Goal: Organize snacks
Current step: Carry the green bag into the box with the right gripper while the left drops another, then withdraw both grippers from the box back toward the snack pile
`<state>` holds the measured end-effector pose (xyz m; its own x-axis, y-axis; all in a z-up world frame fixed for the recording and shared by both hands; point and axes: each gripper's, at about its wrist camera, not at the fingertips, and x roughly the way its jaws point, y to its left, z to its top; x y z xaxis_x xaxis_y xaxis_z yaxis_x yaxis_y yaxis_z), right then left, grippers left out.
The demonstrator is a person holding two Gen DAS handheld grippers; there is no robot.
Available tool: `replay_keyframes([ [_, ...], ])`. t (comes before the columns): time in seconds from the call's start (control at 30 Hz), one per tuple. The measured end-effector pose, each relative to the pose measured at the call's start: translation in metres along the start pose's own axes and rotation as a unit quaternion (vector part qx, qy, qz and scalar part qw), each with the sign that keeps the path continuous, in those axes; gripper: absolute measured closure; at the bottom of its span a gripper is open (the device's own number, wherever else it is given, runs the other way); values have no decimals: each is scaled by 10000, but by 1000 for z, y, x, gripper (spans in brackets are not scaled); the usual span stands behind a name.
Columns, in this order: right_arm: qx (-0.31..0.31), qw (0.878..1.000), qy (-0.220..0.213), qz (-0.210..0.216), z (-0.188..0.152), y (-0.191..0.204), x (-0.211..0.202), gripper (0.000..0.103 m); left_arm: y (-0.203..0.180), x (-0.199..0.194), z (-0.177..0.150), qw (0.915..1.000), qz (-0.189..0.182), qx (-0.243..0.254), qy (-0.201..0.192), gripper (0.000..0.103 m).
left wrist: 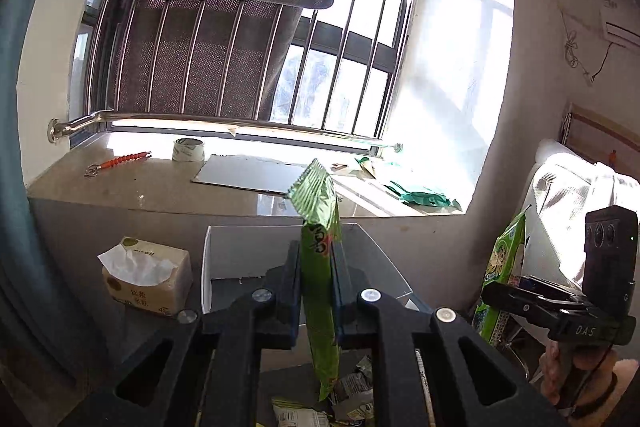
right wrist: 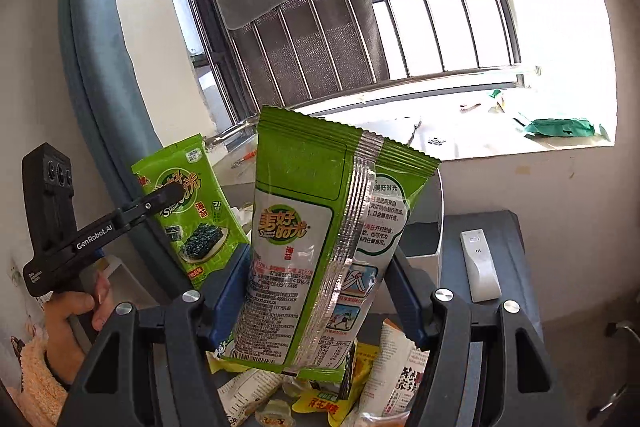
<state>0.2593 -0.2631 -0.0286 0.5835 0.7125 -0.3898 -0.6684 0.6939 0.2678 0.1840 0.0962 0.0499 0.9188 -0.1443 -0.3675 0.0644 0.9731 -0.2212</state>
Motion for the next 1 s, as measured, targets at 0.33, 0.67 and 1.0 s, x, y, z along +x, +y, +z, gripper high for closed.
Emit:
replay_keyframes([
  [0.33,-168,9895,1170,-834,85,-35,149,32,31,102,27,9969,326,38,710,89],
  [0.67,557,9867,1263,-862,78,-68,178,0,46,123,6,9893,790,-4,1229,0],
  [1.0,522,9977,287,-318,79,-48,97,0,45,41,10,9983,499,-52,303,0],
])
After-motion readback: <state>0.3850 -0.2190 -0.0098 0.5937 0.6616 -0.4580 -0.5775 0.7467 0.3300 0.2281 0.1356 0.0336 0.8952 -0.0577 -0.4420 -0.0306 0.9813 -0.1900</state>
